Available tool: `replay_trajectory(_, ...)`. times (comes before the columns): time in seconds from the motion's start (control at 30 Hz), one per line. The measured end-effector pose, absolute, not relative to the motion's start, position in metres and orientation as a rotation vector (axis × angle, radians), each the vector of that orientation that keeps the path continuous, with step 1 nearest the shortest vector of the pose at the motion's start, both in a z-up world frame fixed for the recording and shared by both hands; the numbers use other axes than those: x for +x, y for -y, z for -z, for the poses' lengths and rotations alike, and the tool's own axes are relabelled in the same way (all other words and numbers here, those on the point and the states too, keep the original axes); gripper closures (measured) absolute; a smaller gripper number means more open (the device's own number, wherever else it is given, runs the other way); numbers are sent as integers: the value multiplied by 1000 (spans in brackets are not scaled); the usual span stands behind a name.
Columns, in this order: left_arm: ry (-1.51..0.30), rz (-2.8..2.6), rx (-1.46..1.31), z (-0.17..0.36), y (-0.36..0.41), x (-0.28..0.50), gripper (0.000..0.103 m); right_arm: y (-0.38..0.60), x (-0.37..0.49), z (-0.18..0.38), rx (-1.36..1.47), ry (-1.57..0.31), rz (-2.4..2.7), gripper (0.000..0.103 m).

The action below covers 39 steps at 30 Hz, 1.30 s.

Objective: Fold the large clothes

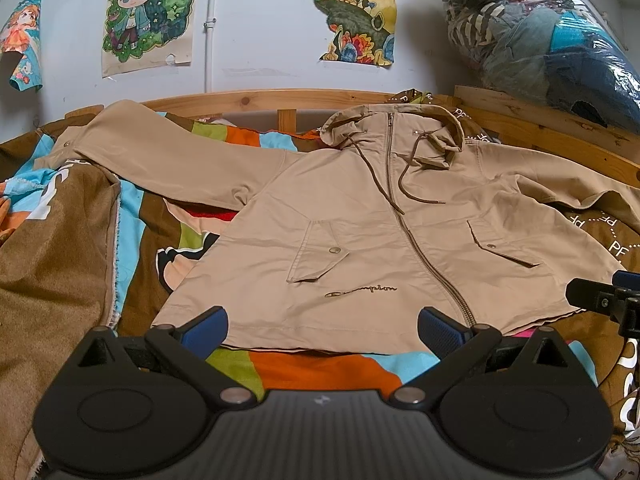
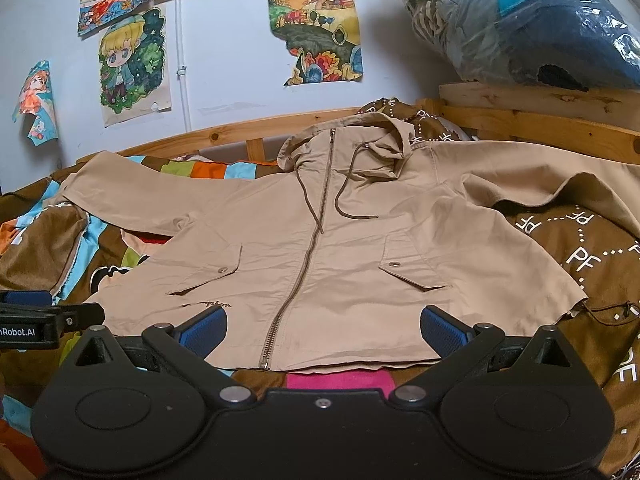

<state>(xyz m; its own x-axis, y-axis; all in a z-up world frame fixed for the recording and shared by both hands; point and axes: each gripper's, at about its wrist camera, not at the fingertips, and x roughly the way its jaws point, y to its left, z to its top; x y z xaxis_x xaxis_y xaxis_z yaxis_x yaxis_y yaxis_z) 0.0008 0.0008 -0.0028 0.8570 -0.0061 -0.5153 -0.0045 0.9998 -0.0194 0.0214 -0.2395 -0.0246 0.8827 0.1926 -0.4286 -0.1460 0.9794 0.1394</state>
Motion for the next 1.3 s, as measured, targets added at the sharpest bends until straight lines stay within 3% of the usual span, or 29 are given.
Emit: replay_trajectory(1.3, -553, 1, -25, 12, -5, -1, 1, 241, 22, 25, 116, -466, -177, 1)
